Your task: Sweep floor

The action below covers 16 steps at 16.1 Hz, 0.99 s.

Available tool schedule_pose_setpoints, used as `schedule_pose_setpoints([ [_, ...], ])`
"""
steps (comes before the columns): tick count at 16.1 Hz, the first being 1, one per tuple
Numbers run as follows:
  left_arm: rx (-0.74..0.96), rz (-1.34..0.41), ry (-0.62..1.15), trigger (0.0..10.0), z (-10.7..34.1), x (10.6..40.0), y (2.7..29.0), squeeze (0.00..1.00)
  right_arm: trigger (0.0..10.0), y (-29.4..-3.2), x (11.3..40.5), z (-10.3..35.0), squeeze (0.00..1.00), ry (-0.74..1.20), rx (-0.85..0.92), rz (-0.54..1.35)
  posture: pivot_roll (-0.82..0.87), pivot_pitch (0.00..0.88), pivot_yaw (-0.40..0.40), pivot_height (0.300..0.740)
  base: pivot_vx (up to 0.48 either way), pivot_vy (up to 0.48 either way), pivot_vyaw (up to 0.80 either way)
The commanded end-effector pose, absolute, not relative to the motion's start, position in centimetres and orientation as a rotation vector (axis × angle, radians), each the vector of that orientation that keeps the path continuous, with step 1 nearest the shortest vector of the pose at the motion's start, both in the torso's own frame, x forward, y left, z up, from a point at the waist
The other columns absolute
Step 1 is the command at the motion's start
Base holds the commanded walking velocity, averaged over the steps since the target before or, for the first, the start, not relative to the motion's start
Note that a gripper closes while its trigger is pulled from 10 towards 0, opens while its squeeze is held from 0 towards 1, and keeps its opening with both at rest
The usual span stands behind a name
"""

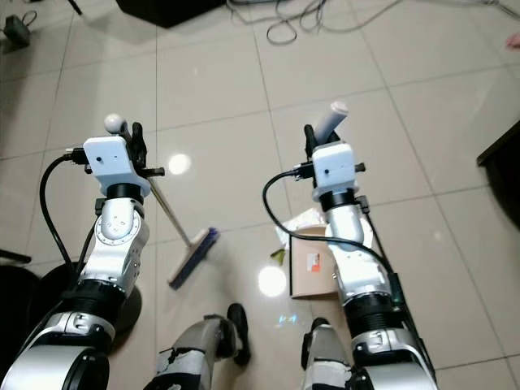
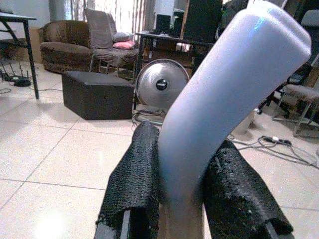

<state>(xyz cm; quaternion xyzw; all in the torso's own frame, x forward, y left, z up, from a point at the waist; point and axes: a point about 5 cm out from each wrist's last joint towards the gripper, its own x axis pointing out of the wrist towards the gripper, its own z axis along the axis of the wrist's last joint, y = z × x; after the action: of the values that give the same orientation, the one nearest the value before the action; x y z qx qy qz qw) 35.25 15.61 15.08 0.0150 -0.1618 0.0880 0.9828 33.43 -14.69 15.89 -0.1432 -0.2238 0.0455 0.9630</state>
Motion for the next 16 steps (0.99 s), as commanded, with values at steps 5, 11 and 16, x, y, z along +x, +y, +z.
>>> schedule_pose_setpoints([
  [5,-0.003,0.207,-0.345,10.0,14.5,35.3,15.1,0.0,10.0,-12.0,33.4,16.7,0.0,-0.55,-0.344,0.058,0.06,0.394,0.218,0.74,0.0,0.0,0.0],
  [11,-0.268,0.261,-0.322,10.0,15.1,35.9,12.0,0.0,10.0,-9.3,32.9,15.7,0.0,-0.534,-0.298,0.075,0.06,0.4,0.213,0.74,0.0,0.0,0.0],
  [16,-0.509,0.313,-0.302,10.0,16.3,36.4,11.5,0.0,10.0,-9.9,33.0,15.4,0.0,-0.497,-0.22,0.004,0.05,0.379,0.213,0.74,0.0,0.0,0.0],
])
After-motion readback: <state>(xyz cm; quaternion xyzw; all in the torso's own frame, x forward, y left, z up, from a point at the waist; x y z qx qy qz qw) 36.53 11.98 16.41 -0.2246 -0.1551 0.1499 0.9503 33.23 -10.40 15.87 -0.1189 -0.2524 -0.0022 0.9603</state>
